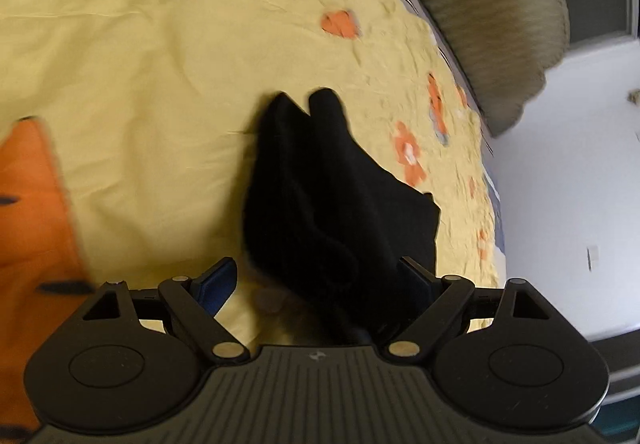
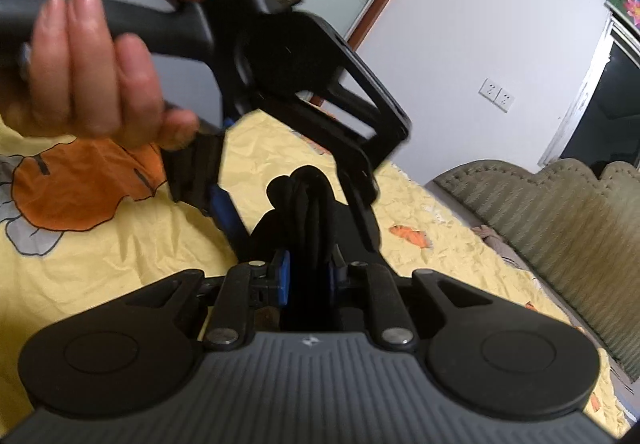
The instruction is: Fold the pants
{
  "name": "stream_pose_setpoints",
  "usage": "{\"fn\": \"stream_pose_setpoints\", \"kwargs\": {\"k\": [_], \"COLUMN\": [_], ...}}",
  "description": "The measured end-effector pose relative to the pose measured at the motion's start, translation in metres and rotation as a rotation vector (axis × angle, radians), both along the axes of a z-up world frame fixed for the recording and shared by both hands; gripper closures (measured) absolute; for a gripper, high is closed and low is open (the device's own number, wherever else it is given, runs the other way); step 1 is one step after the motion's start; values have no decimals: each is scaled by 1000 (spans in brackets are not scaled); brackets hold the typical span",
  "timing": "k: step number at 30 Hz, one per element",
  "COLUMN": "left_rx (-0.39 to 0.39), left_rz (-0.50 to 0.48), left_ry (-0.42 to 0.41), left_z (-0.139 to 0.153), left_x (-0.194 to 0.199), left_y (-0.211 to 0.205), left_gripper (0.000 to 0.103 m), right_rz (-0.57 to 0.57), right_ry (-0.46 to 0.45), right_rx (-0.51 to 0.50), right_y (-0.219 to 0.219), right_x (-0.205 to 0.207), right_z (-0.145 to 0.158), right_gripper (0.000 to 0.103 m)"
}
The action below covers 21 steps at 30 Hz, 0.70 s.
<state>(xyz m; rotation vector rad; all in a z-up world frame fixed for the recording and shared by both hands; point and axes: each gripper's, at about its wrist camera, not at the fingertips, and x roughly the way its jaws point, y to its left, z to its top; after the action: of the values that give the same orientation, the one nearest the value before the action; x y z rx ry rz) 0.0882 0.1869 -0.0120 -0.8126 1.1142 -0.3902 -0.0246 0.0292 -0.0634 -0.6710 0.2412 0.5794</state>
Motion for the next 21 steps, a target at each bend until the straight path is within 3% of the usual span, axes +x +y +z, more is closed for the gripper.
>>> {"fn": "stream_pose_setpoints", "kwargs": {"k": [6,10,11,12,13,15,17,18,21], "left_rx": [-165,-166,-153,-125,-75,58,97,113,193], "left_rz": [-2,29,33,35,27,0,-18,-22,-33], "left_ry": [71,82,72,59,40,-2,-36,-49,-94], "left_z": [-19,-30,-29,-26,-21,-11,-5,-3,4], "left_x": [9,21,23,23,23,22,19,18,15], "left_y": [2,-13,-16,-19,-22,-28,-32,-33,-45], "left_gripper": [16,17,18,35,63,72,76,78,78], "right_rz": [-9,-12,-9,-4,5,36,52,47,-12], "right_ry": [-12,2,4,7,8,19,14,23,118], "right_rx": [19,40,38,31,19,-26,-47,-32,125], "right_y": [-1,-5,-6,-6,-6,-5,-9,-15,-52], "right_x": [-2,-3,-3,-3,-3,-6,-13,-15,-7], "right_z": [2,6,6,6,6,4,4,9,29], "right_gripper": [88,88,88,88,88,85,78,73,71]}}
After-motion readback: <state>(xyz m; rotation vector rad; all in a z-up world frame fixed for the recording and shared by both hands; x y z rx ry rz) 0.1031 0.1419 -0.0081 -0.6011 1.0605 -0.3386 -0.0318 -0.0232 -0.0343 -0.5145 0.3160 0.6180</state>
